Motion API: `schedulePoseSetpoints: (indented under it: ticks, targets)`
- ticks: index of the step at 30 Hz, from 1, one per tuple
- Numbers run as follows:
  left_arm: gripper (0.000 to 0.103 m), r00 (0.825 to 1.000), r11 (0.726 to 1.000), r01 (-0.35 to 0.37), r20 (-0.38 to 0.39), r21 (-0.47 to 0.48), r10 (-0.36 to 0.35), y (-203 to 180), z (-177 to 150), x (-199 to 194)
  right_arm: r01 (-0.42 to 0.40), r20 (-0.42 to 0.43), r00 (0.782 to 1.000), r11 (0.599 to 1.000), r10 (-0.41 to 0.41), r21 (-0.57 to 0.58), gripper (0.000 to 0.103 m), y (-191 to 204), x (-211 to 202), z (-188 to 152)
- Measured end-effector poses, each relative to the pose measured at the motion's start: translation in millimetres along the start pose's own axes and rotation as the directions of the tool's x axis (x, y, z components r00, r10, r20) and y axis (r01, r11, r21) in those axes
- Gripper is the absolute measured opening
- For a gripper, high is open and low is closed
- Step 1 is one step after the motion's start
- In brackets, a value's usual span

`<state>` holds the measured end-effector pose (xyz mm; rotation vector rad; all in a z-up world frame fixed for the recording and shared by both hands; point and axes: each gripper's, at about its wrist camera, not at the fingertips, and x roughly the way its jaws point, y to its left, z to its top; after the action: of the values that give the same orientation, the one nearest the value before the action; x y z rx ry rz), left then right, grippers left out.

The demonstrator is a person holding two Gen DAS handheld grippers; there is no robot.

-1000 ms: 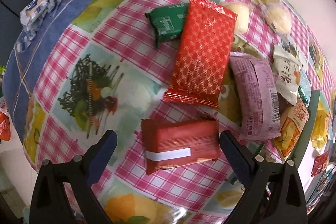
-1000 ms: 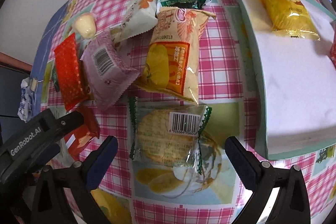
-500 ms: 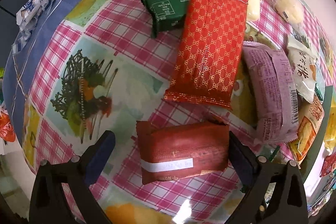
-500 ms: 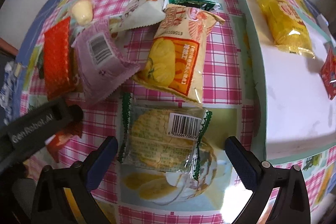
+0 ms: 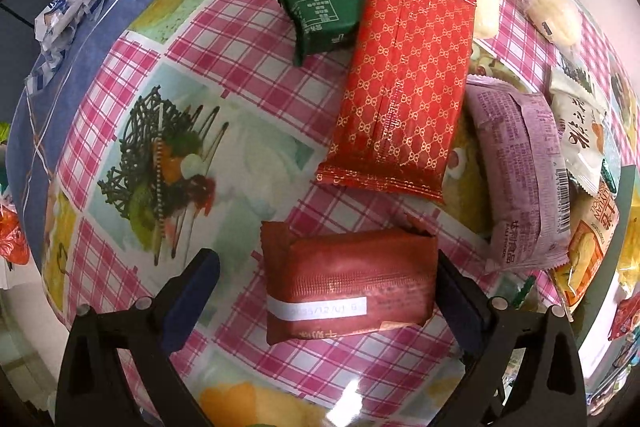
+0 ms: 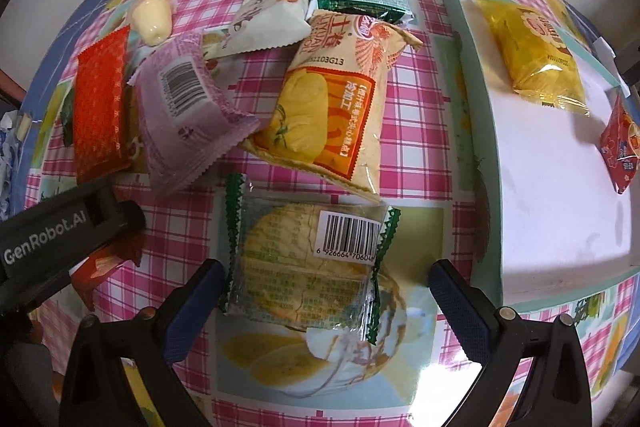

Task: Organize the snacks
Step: 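Close the left tool on the red wafer pack while the right tool grips the round biscuit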

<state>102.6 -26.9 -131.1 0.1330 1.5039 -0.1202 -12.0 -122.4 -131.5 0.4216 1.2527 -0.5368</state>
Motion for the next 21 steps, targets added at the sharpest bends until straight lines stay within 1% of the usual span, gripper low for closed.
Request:
schedulePoseSetpoints:
  ticks: [6,9,10,11,13,15,16,17,19,21]
  targets:
    - [0.101,1.0,1.0,0.001,0.004,0.003,-0.001,-5,0,-4,0.003,0.007,1.0,1.0,-0.002,-0.009,0.103,-8,-13,-10]
    - [0.094,1.0,1.0,0.004,0.013,0.02,-0.004,-8,-3,-9,0.004,0.01,1.0,1.0,-0.004,-0.002,0.1,-8,-15,-11]
    - [0.087,1.0,1.0,0.007,0.02,0.03,-0.007,-10,-4,-11,0.003,0.015,1.0,1.0,-0.003,0.002,0.097,-9,-17,-12]
    - [0.079,1.0,0.999,0.008,0.029,0.041,-0.009,-12,-4,-13,0.004,0.023,1.0,1.0,-0.004,0.005,0.094,-10,-20,-12]
    - [0.069,0.999,0.998,0.008,0.045,0.066,-0.011,-17,-6,-18,0.003,0.03,1.0,1.0,-0.003,0.005,0.079,-12,-25,-12]
    - [0.067,0.999,0.997,0.007,0.046,0.076,-0.01,-19,-7,-19,0.004,0.036,0.999,1.0,-0.004,0.01,0.07,-14,-29,-12]
    - [0.066,0.999,0.997,0.007,0.048,0.076,-0.01,-20,-7,-19,0.001,0.037,0.999,1.0,-0.001,0.013,0.068,-15,-30,-12]
    - [0.066,0.999,0.997,0.008,0.048,0.075,-0.011,-20,-7,-19,0.001,0.037,0.999,1.0,-0.001,0.014,0.067,-16,-30,-12]
    - [0.066,0.999,0.997,0.012,0.045,0.07,-0.015,-19,-7,-19,0.002,0.041,0.999,1.0,-0.003,0.015,0.061,-19,-31,-11]
    - [0.065,0.999,0.998,0.016,0.044,0.066,-0.019,-18,-6,-20,-0.004,0.039,0.999,1.0,0.004,0.018,0.061,-20,-32,-10]
